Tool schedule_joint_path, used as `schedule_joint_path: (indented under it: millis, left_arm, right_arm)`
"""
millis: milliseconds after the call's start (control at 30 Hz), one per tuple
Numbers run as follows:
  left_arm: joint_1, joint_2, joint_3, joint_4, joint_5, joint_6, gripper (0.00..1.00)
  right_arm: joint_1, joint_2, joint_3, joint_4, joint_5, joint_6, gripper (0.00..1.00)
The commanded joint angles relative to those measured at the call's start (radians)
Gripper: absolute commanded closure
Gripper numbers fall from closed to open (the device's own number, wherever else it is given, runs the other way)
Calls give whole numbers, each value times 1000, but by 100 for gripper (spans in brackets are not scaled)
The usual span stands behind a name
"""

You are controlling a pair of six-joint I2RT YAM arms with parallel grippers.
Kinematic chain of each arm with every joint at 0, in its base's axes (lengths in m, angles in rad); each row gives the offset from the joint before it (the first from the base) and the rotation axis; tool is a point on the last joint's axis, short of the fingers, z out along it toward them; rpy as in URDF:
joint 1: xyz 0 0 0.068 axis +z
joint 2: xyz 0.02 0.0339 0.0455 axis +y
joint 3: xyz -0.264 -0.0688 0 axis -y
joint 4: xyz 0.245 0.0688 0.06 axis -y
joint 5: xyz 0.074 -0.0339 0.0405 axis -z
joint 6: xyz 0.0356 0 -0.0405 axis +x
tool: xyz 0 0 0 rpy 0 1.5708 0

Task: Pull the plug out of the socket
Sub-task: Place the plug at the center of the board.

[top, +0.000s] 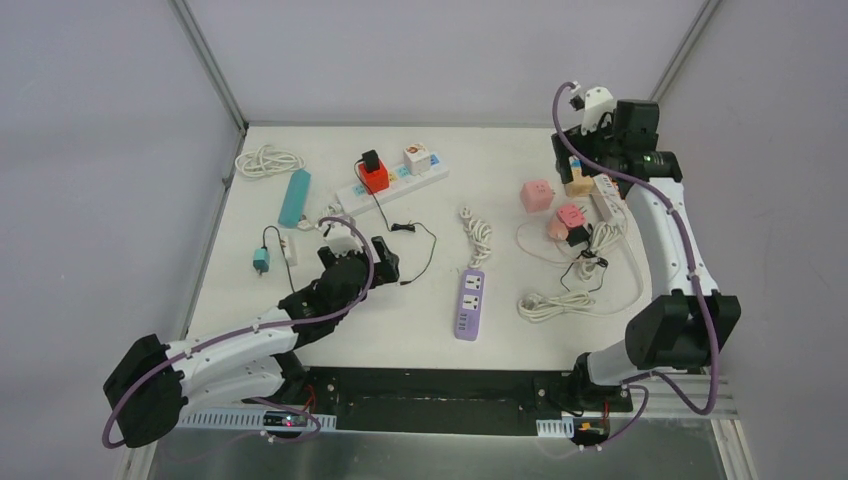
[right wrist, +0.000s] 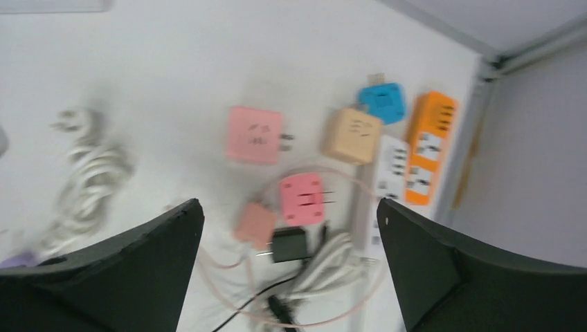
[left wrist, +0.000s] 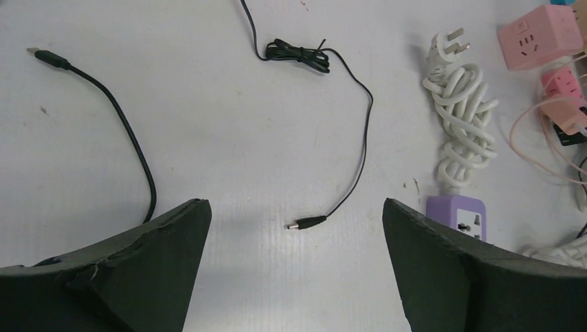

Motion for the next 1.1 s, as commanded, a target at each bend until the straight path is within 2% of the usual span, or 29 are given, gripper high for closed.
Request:
schedule_joint_path:
  millis: [0, 133, 233, 467, 700, 833, 1067]
  left_arm:
    - [9, -55, -8, -26, 80, -110, 2]
    - [9, -84, -11, -33, 122, -159, 2]
    - [9, -94, -10, -33, 133, -181, 2]
    - [9, -92, -9, 0, 59, -115, 3]
    - [9, -39, -51, 249, 8, 62, 4]
    - [9, 29, -98, 412, -13, 120, 4]
    - [9, 103, -62, 391, -41, 96, 10]
  right_arm:
    - [5, -124, -172, 10, -521, 181, 0]
    - [5, -191, -381, 223, -835, 326, 0]
    - [6, -177, -463, 355, -890, 445, 0]
    - [10, -147, -504, 390, -840, 465, 0]
    - [33, -102, -496, 364, -792, 427, 0]
    - [63, -82, -494, 367, -674, 437, 0]
    - [203, -5, -465, 369, -438, 468, 5]
